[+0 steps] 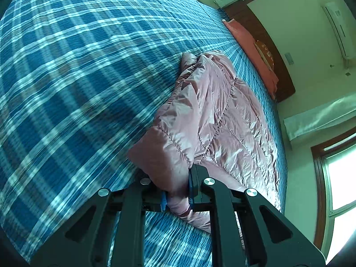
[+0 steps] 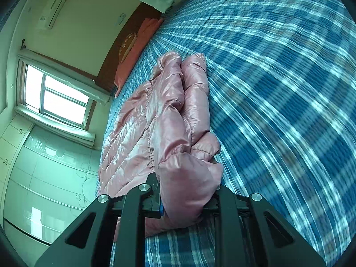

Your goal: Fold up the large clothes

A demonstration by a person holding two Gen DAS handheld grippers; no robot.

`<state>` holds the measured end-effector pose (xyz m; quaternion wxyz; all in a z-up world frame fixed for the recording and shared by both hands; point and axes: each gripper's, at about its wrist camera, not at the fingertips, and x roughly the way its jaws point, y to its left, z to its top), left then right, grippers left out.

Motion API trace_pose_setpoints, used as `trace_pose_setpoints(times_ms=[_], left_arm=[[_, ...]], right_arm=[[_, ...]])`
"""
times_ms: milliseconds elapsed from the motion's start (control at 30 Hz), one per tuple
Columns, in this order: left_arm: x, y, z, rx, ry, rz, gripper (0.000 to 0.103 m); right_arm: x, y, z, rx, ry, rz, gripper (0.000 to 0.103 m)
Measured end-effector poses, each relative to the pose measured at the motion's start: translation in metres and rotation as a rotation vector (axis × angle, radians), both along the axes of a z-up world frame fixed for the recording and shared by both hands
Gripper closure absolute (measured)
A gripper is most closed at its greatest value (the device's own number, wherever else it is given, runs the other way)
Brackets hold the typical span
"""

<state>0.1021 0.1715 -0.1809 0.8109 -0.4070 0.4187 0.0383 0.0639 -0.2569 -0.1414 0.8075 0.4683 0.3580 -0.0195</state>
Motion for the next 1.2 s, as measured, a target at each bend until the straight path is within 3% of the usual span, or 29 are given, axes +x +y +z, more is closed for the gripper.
trace_pose_setpoints(times_ms=[233,500,633,767,867,1033,1200], left_arm=[[-0.006,0.001,-0.002,0.049,0.000,-0.026,0.084],[-0.032,0.019,0.011,0.149,0.006,-0.005,0.049],[-0.047,0.038,0.014,0.192,0.017,0.022,0.048],[-0.051,0.046,0.025,0.323,0.042,0.051,0.048],[-0.048,0.036,0.045,0.451,0.012,0.032,0.048],[-0.025,-0.023,0.078,0.653,-0.074,-0.118,0.048],[0.012,-0.089,0.080,0.718,-0.086,-0.284,0.048]], right_arm=[[-0.013,-0.006,-0.008,0.038,-0.009,0.003,0.079],[-0.062,-0.034,0.005,-0.022,0.022,-0.052,0.061],[-0.085,-0.060,0.014,-0.103,0.054,-0.116,0.056],[-0.091,-0.063,0.034,-0.223,0.080,-0.138,0.056],[-0.082,-0.044,0.059,-0.357,0.071,-0.089,0.056],[-0.042,0.023,0.086,-0.535,0.041,0.090,0.056],[0.015,0.090,0.076,-0.660,0.086,0.284,0.056]])
